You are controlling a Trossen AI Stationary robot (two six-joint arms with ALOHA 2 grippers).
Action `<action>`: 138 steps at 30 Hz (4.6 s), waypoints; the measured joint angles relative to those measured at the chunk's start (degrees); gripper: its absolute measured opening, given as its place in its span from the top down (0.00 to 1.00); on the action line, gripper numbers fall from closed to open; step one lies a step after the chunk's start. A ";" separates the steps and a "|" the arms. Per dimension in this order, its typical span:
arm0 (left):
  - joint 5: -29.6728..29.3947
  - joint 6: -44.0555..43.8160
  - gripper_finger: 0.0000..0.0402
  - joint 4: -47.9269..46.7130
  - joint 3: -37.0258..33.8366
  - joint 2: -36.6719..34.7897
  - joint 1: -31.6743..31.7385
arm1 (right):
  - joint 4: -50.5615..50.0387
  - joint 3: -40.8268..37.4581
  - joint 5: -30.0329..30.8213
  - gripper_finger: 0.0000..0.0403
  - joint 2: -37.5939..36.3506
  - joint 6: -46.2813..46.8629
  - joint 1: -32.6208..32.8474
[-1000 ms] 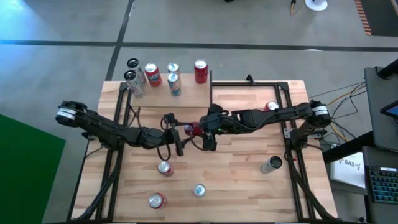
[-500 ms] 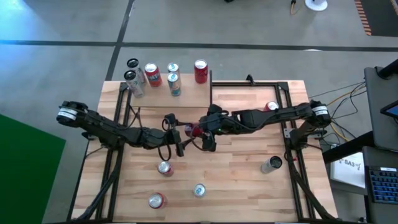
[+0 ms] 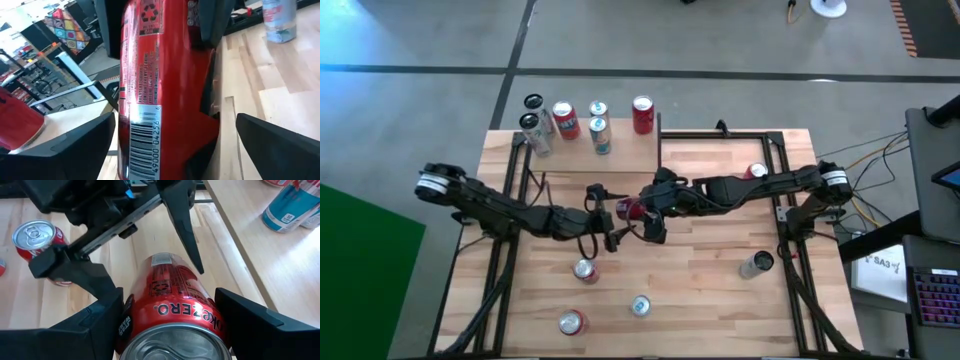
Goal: Place canned beverage on shelf
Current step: Put the red black soda can on the shelf aligned with the other red black soda can
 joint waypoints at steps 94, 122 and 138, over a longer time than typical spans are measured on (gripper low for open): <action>37.96 -11.55 0.23 18.17 -5.55 -11.27 -1.15 | 50.37 -8.24 -33.79 0.29 3.21 -22.19 2.34; 11.28 -6.21 0.11 -9.30 -5.27 -35.04 -0.94 | 38.35 -4.81 -19.57 0.29 -1.20 -10.56 -9.44; -1.22 -1.46 0.11 -16.07 -4.90 -50.24 -0.94 | 52.84 -8.99 -13.64 0.29 7.71 -1.30 -20.10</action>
